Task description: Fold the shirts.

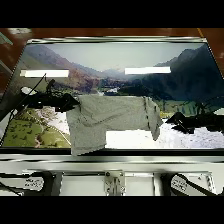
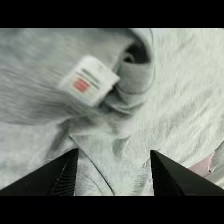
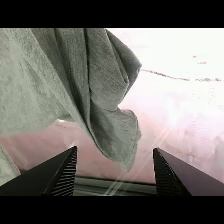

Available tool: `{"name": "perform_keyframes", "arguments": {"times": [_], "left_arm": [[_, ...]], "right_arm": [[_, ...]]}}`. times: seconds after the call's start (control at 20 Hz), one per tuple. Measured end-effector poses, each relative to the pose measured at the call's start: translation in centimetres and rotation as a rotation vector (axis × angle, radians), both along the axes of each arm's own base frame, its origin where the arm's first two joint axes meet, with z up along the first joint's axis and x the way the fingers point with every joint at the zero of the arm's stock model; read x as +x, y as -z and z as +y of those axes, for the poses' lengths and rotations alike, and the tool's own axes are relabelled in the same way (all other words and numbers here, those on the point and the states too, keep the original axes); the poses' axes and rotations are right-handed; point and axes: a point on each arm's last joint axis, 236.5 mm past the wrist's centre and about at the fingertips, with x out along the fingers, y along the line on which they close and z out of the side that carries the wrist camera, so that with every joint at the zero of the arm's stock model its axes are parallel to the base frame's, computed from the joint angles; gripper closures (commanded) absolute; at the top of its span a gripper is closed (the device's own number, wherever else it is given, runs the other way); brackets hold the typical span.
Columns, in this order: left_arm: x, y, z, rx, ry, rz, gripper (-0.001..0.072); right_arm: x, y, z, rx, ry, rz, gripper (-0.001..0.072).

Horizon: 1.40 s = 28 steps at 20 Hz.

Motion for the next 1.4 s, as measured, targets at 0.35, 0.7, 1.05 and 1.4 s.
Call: {"name": "perform_keyframes", "arguments": {"times": [0.35,0.7,1.05,1.4], "left_arm": [[1.7,-0.6,3.2,0.028,-0.072,-0.025,0.0025],[-0.6,0.2,1.8,0.025,0.027,0.038,0.0028],[-10.1,2.3,6.0,0.167,0.164,0.275,0.0028],[-17.7,3.6,6.2,0.127,0.137,0.372,0.0028]], "right_arm": [[0.4,0.1,-0.3,-0.012,0.011,-0.013,0.0122],[0.8,0.0,-0.4,-0.011,0.025,-0.027,0.0122],[-0.7,-0.2,0.5,0.015,-0.047,0.006,0.0122],[-1.2,-0.2,0.7,0.019,-0.077,0.015,0.0122]]}}
